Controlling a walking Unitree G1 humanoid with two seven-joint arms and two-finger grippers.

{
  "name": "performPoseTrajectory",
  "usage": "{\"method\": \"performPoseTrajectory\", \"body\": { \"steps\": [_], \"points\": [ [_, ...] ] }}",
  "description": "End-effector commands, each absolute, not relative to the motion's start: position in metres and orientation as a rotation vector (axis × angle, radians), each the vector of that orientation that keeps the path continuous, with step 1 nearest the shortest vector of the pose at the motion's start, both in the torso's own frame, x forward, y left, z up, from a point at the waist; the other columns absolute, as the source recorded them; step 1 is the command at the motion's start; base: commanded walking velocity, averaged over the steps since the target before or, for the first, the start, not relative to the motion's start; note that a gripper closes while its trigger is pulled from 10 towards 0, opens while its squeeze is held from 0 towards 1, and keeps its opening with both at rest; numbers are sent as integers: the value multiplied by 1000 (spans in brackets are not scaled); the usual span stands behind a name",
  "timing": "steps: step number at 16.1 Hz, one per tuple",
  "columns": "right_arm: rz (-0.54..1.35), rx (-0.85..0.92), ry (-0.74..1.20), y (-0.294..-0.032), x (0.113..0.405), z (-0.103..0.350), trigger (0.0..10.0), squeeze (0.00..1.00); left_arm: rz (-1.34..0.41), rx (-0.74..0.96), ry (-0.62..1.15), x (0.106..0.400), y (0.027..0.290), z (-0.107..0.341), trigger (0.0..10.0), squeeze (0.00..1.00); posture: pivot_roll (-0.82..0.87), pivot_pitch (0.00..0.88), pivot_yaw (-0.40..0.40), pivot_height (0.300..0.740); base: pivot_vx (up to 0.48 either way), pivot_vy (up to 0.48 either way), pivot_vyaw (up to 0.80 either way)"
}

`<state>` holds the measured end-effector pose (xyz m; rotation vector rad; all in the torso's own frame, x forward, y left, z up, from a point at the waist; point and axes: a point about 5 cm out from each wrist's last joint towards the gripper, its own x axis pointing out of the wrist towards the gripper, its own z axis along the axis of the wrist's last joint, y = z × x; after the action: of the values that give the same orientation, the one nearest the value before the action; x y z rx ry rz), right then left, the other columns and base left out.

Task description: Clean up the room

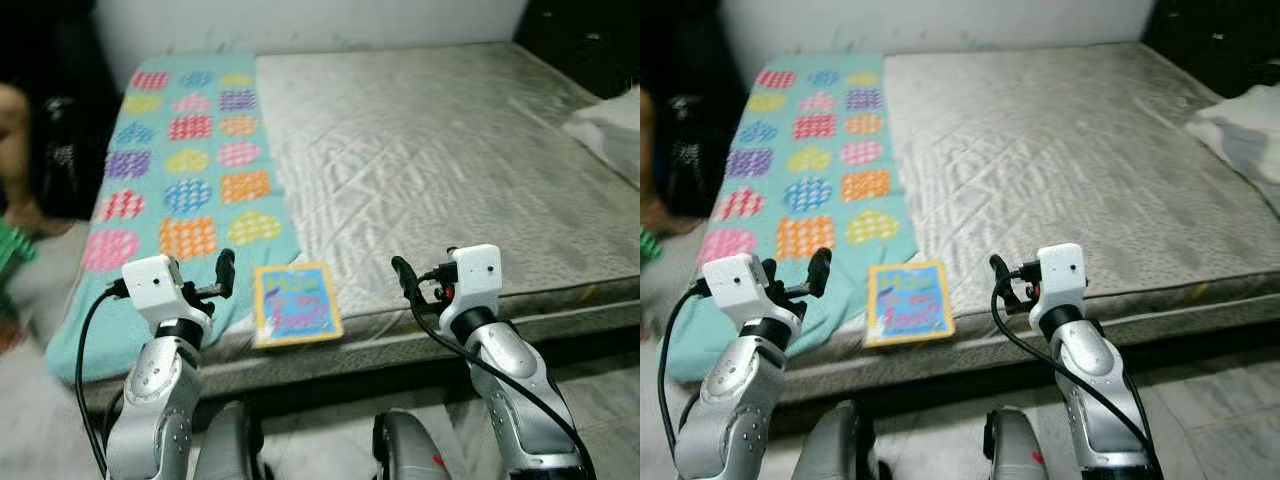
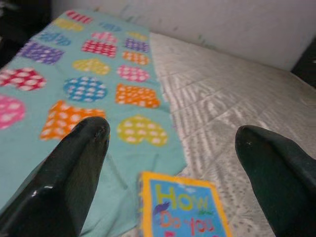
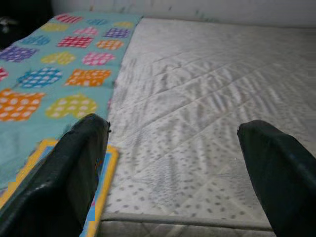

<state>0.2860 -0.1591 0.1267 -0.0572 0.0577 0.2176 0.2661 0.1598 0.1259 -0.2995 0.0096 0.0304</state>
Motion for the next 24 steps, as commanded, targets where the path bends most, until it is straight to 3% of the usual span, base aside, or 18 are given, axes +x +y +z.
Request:
{"method": "performPoseTrajectory", "body": {
  "steps": [1, 5, 13, 24],
  "points": [
    [217, -66, 62, -161, 286, 126, 10000, 0, 13, -300, -15, 267, 158, 132, 10000, 0, -204, 107, 30, 608, 409, 0, 0],
    [218, -67, 62, -161, 286, 126, 10000, 0, 11, -305, -2, 267, 157, 130, 10000, 0, -207, 112, 32, 608, 410, 0, 0],
    [229, -72, 66, -161, 285, 124, 10000, 0, 30, -325, 34, 268, 155, 125, 10000, 0, -207, 114, 33, 608, 0, 0, 52],
    [240, -99, 92, -164, 284, 119, 10000, 0, 222, -333, 123, 270, 179, 106, 10000, 0, -216, 109, 38, 586, 0, 0, 136]
  ]
}}
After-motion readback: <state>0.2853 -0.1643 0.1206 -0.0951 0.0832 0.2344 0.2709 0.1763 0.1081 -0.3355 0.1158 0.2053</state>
